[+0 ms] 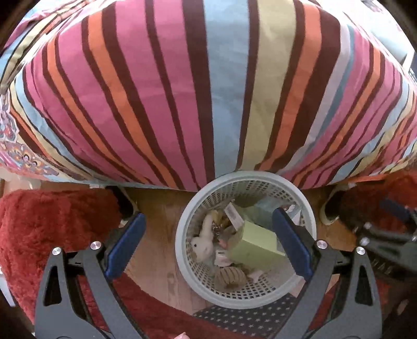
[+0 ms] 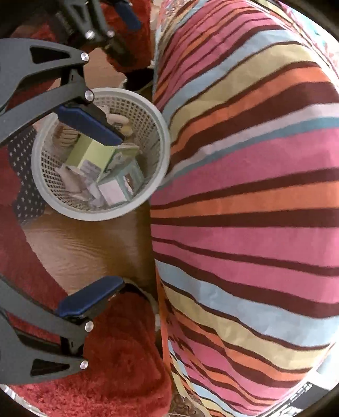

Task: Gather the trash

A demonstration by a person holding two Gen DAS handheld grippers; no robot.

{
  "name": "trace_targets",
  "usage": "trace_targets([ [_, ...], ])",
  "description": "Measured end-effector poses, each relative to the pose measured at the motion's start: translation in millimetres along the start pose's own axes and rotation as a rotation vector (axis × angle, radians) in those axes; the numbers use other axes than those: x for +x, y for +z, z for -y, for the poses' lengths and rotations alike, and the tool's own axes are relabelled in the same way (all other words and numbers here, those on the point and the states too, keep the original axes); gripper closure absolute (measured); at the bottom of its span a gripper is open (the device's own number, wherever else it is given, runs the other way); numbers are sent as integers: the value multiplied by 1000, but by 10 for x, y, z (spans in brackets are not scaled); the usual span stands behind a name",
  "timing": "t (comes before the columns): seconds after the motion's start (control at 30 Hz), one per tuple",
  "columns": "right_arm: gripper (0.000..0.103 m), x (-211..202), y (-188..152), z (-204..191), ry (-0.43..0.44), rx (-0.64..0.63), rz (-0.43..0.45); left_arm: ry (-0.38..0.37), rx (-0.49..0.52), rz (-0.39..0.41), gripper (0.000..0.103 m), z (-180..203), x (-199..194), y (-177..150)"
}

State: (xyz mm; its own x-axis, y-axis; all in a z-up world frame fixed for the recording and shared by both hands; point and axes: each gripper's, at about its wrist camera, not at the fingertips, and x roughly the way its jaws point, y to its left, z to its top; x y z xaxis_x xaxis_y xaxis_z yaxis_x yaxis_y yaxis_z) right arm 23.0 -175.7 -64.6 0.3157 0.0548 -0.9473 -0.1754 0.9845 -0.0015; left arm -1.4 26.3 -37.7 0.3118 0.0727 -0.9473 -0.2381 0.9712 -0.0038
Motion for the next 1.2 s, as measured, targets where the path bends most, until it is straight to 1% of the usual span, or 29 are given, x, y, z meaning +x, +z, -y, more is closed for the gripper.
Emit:
trace_targets([
  [0.27,7,-9,-9,-88,2,-41,-3,17,8,-2,8,54,-32,-9],
  [0.43,7,12,-13,-79,2,-41,-10,5,0,-13,8,53,-25,-18],
  [1.2,7,34,-16,-52,3,-41,-16,6,10,-5,8,67,-55,-13],
])
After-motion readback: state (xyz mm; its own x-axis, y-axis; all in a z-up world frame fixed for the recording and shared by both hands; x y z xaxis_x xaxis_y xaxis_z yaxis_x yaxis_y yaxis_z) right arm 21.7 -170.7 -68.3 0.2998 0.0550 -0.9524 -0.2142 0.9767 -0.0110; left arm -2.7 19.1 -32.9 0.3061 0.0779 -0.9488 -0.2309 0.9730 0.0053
